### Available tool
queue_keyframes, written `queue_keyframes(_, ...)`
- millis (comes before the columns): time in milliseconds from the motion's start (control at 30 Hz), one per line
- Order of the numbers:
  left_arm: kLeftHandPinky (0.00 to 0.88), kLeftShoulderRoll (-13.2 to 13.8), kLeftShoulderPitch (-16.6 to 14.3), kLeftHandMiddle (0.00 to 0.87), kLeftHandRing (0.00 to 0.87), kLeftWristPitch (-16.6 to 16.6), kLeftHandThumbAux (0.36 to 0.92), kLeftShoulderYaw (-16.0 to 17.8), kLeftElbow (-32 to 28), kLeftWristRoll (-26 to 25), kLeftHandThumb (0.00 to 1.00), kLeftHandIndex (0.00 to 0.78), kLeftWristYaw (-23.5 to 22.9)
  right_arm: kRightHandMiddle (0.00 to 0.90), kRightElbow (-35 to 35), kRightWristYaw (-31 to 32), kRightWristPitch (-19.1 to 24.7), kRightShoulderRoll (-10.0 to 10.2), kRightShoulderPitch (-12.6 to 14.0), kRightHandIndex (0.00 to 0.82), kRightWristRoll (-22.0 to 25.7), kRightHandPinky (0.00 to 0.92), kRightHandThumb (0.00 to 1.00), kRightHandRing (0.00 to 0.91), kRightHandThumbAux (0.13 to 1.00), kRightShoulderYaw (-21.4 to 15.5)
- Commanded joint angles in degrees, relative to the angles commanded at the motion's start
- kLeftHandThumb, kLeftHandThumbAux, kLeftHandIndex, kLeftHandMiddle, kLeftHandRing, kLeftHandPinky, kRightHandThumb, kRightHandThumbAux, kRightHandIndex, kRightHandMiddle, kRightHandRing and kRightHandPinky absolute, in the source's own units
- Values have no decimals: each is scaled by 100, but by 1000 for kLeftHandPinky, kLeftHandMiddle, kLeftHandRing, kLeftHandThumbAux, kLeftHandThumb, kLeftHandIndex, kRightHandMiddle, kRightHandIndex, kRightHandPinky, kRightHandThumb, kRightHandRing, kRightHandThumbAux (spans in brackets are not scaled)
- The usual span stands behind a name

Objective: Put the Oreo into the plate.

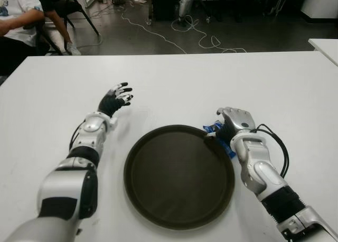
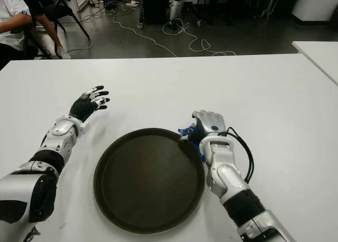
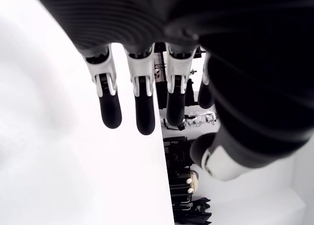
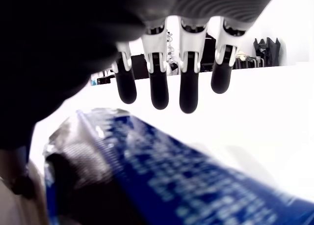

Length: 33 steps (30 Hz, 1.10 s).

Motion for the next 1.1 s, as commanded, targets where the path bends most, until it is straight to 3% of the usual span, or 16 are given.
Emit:
queue_keyframes(533,224,0,4,193,201,19,754,-14,-10,17,27,133,26,270,76,-10,18,-21,-43,253,66,288,0,279,562,23)
queue_keyframes(1100,208,0,1,193,198,-10,727,-27,-5,30,28,134,45,249,158,-106,31,-6,-90,251,136,238,0,251,560,9)
